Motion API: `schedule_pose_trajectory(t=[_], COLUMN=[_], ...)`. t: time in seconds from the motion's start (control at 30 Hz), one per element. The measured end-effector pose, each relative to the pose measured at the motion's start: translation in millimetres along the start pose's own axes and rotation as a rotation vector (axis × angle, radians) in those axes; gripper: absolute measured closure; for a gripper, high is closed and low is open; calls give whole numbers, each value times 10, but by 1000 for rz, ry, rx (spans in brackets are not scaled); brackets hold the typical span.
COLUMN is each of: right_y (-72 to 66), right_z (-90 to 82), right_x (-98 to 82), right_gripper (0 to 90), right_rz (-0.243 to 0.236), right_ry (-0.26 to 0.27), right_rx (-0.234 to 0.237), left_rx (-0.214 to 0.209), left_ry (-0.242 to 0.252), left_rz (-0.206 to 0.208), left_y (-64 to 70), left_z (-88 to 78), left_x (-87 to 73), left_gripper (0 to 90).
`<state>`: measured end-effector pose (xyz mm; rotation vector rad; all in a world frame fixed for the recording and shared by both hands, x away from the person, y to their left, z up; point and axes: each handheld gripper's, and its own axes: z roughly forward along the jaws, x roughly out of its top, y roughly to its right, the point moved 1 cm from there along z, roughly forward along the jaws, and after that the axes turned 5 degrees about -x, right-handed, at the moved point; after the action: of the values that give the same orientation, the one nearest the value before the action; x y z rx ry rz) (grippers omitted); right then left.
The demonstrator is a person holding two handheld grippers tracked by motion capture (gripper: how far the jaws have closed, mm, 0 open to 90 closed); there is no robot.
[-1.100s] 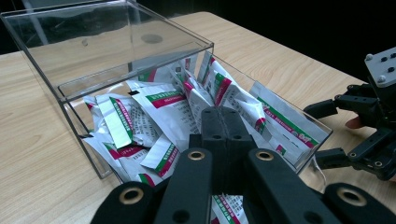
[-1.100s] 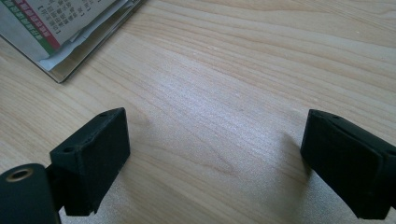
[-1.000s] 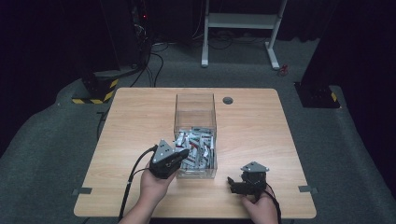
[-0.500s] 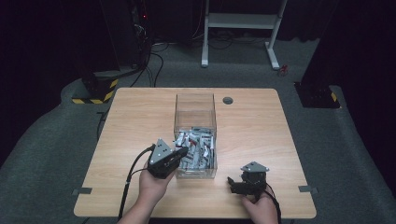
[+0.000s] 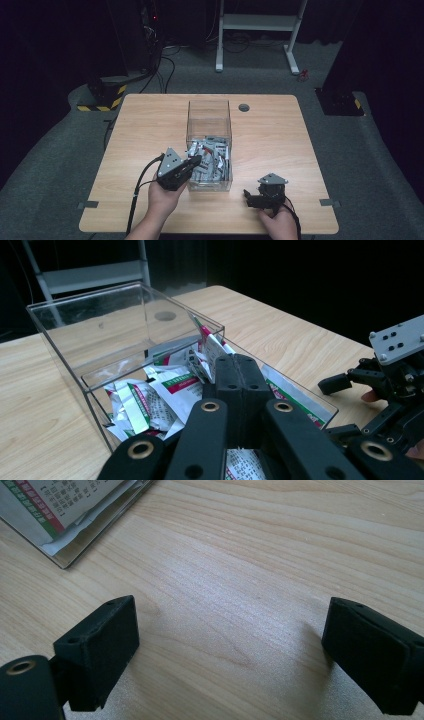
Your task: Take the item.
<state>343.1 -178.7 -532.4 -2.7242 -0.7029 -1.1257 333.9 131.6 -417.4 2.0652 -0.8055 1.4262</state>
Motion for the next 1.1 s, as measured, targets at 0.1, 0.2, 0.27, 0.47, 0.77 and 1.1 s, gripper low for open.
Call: schedule_pose_trajectory(t=[0.1, 0.2, 0.27, 0.47, 0.77, 1.1], right_y=[0, 0, 0, 0, 0, 0], right_z=[0, 0, 0, 0, 0, 0], right_x=[0, 0, 0, 0, 0, 0], right_gripper=[79, 79, 79, 79, 79, 79], right_rz=[0, 0, 0, 0, 0, 0], right_ry=[0, 0, 0, 0, 0, 0], right_rx=[0, 0, 0, 0, 0, 0], left_rx=[3, 5, 8, 10, 15, 34], left_ry=[9, 22, 30, 46, 63, 66], left_rz=[0, -2, -3, -4, -8, -4], left_y=[-6, -18, -26, -52, -89, -156], left_z=[-20, -49, -68, -131, -215, -302], left_x=[13, 28, 36, 59, 82, 100], left_gripper=[900, 900, 900, 900, 900, 900])
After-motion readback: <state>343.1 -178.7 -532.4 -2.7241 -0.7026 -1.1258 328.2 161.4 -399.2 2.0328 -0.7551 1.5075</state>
